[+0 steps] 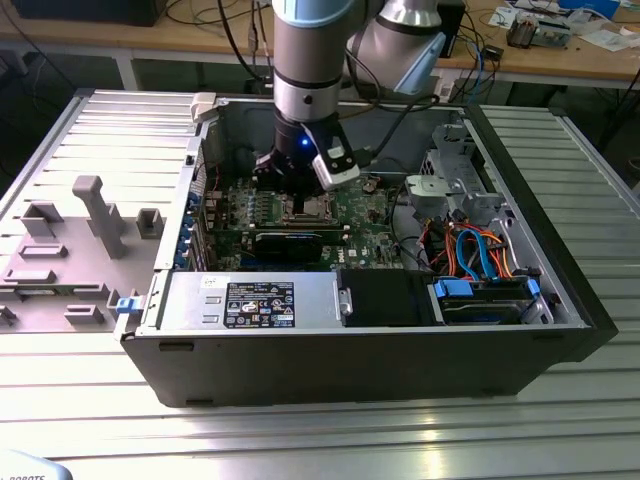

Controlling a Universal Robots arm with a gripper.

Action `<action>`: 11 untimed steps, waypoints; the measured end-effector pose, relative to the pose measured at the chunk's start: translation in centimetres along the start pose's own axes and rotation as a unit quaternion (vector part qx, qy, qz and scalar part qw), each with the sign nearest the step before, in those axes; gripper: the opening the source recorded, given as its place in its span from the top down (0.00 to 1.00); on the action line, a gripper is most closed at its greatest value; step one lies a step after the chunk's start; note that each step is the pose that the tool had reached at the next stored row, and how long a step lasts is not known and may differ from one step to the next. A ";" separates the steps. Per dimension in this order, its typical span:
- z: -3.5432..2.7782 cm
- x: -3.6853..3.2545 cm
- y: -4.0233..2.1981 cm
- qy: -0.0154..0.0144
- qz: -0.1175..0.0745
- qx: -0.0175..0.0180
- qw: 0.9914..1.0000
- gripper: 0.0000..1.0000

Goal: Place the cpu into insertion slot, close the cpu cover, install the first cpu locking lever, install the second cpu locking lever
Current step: 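Install the second cpu locking lever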

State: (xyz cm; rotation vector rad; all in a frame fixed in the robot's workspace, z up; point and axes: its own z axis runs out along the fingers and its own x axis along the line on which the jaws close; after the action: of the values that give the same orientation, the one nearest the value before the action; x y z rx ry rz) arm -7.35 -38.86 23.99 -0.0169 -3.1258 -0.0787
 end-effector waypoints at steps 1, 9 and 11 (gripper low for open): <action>0.05 0.08 -0.02 0.000 0.000 -0.001 1.000 0.89; 0.08 0.12 -1.04 0.000 0.000 -0.019 1.000 0.89; 0.07 0.12 -1.17 0.001 -0.001 -0.024 1.000 0.89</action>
State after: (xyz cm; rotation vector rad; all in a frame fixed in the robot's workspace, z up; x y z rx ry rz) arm -7.49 -40.02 23.86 -0.0136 -3.1222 -0.1525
